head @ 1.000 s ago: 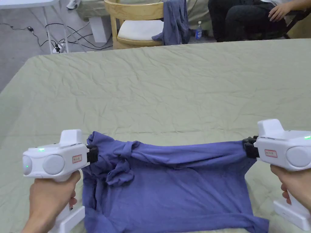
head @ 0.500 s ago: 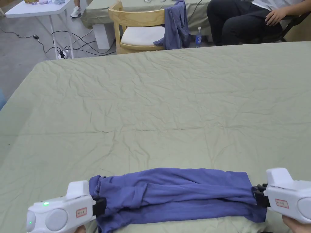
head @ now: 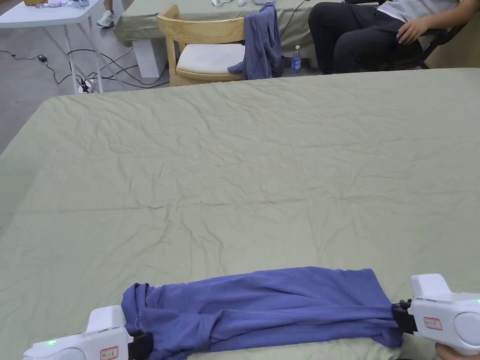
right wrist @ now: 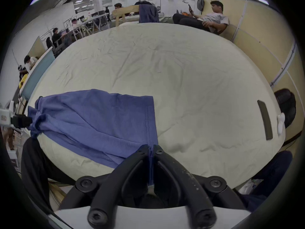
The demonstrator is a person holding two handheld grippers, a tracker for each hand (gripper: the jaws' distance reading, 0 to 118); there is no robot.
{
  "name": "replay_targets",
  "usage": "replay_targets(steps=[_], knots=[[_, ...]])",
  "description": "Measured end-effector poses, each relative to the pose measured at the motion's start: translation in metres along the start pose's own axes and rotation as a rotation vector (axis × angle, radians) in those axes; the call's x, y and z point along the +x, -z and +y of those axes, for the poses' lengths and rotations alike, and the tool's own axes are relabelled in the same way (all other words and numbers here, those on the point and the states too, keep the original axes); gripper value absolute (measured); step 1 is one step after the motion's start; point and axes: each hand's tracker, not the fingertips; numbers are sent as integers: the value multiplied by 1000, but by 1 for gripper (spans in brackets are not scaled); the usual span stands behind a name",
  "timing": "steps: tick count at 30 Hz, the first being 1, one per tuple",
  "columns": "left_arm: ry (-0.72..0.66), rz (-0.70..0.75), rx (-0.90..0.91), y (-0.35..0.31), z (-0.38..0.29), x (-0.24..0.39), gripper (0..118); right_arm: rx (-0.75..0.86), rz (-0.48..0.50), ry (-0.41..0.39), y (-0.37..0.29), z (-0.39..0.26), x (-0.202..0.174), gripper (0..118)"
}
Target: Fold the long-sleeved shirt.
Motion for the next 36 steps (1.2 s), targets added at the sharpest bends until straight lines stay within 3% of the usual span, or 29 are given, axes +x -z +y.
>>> replay_targets(steps=[3,6,7,9,10,20,22,24,25,27,28,30,36], knots=[[38,13,-22,2,-1,7,10,-28,-6,-58,1,-1,-7,7],[47,37,-15,4,-3,11,13,-22,-6,-62,4,-1,-7,8],[42,50,-11,3,-4,11,20,-16,-15,-65,3,-2,-7,11],[45,84,-4,-2,-6,14,59,-10,-44,-69,-1,-3,-9,46],[48,79,6,-8,-9,15,67,3,-35,-82,-7,-4,-10,55],[95,108,333,-103,-13,51,66,308,22,-161,-96,8,-69,56],[88,127,372,-118,-16,56,64,367,38,-160,-112,5,-83,56],[82,126,394,-130,-22,59,48,416,43,-149,-126,1,-98,49],[79,120,404,-137,-27,60,38,444,49,-140,-133,-4,-104,42],[70,108,405,-145,-36,62,10,458,64,-120,-140,-12,-112,8],[74,106,401,-148,-41,63,6,462,79,-97,-143,-15,-115,2],[90,111,392,-151,-49,64,2,463,126,-51,-144,-20,-115,1],[97,73,355,-157,-52,54,1,449,107,-75,-146,-22,-119,1]])
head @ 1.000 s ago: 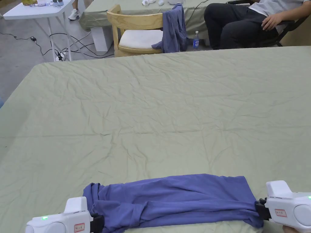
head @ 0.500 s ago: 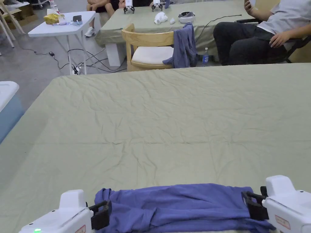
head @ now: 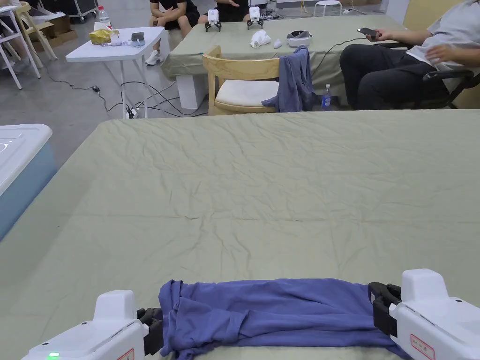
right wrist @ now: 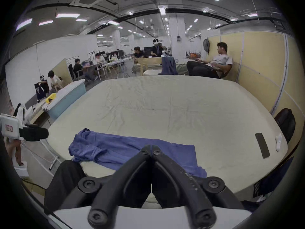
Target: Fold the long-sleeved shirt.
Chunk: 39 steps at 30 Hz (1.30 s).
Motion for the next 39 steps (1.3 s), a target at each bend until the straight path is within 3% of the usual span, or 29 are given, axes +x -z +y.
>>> replay_targets(steps=[3,8,13,14,15,16,17,18,19,24,28,32,36,39], knots=[[-29,-88,-25,2,7,-11,1,-2,0,6,0,2,0,1],[-255,-456,-133,43,21,-72,1,-28,14,9,4,3,-2,1],[-316,-530,-205,81,25,-115,3,-78,11,-2,17,-1,-10,1],[-329,-553,-227,89,24,-121,7,-87,10,-3,20,-2,-12,1],[-331,-555,-225,97,24,-127,22,-97,9,1,23,-2,-13,1],[-355,-553,-227,106,23,-133,51,-108,11,6,27,-1,-14,1],[-401,-550,-261,118,22,-140,86,-120,11,9,32,-1,-15,1],[-410,-550,-291,129,20,-145,103,-131,9,6,36,-1,-17,1],[-391,-556,-277,137,18,-150,106,-142,1,-1,39,-1,-19,1],[-407,-567,-273,183,11,-184,104,-198,-10,-26,59,0,-25,1],[-465,-692,-319,213,-4,-184,104,-236,-20,-44,75,1,-25,1],[-465,-705,-376,258,-26,-192,104,-266,-17,-45,86,-1,-26,1],[-574,-825,-313,265,-31,-195,103,-290,-20,-47,92,-6,-25,1],[-556,-859,-334,264,-30,-175,103,-308,-28,-45,97,-9,-22,1]])
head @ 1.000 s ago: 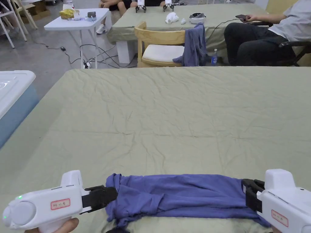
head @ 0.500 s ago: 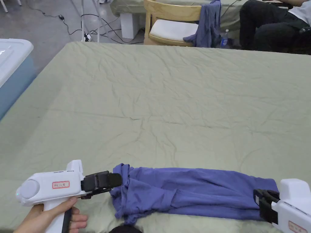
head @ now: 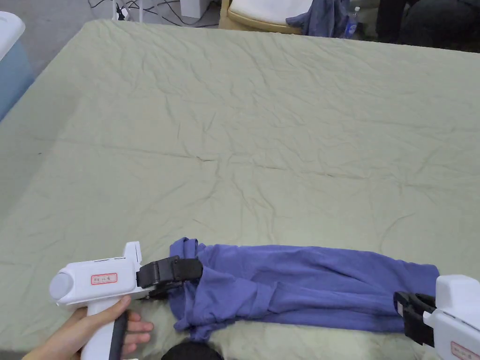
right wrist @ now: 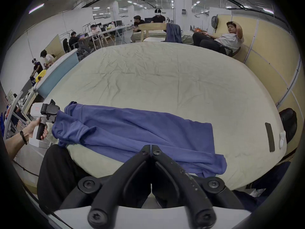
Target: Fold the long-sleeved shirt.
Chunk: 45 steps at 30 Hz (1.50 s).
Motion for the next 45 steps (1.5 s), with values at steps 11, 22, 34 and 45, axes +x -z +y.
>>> replay_targets(steps=[11,22,34,45], knots=[[128,45,-134,59,11,24,104,-17,-13,34,1,-9,9,1],[171,277,-172,59,12,41,32,-13,3,55,6,-11,8,1],[237,534,-79,-9,44,52,27,44,7,103,-4,1,23,1],[250,774,-38,-78,63,72,27,73,28,151,-3,-3,35,1]])
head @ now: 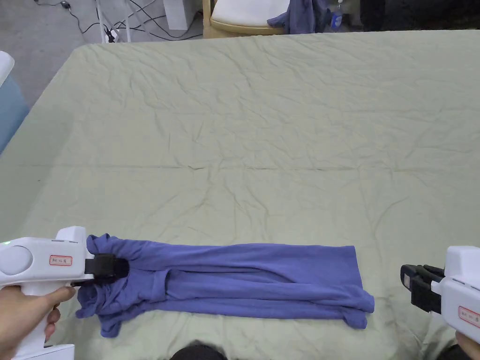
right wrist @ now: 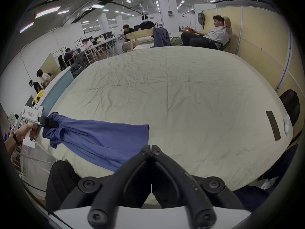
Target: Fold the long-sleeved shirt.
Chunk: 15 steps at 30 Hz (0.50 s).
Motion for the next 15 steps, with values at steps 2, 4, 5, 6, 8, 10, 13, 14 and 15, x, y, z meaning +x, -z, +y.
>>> replay_targets(steps=[2,4,5,6,8,10,13,14,15], knots=[[31,18,-7,-5,-3,16,27,3,11,17,0,-2,3,1],[43,39,-22,-10,-4,36,27,4,23,29,2,-5,6,1],[39,39,-35,-12,-3,48,27,4,28,31,2,-6,8,1],[13,24,-49,-14,-3,60,27,6,31,33,2,-8,10,1],[-5,-8,-52,-13,-2,84,27,12,37,50,0,-12,15,1],[54,-23,-64,-10,-1,118,27,14,43,71,-1,-16,21,1],[105,-63,-94,6,3,166,27,18,41,91,-3,-22,30,1],[103,-78,-101,13,4,179,27,19,42,103,-3,-24,33,1],[111,-95,-116,21,4,192,27,19,45,116,-4,-26,36,1]])
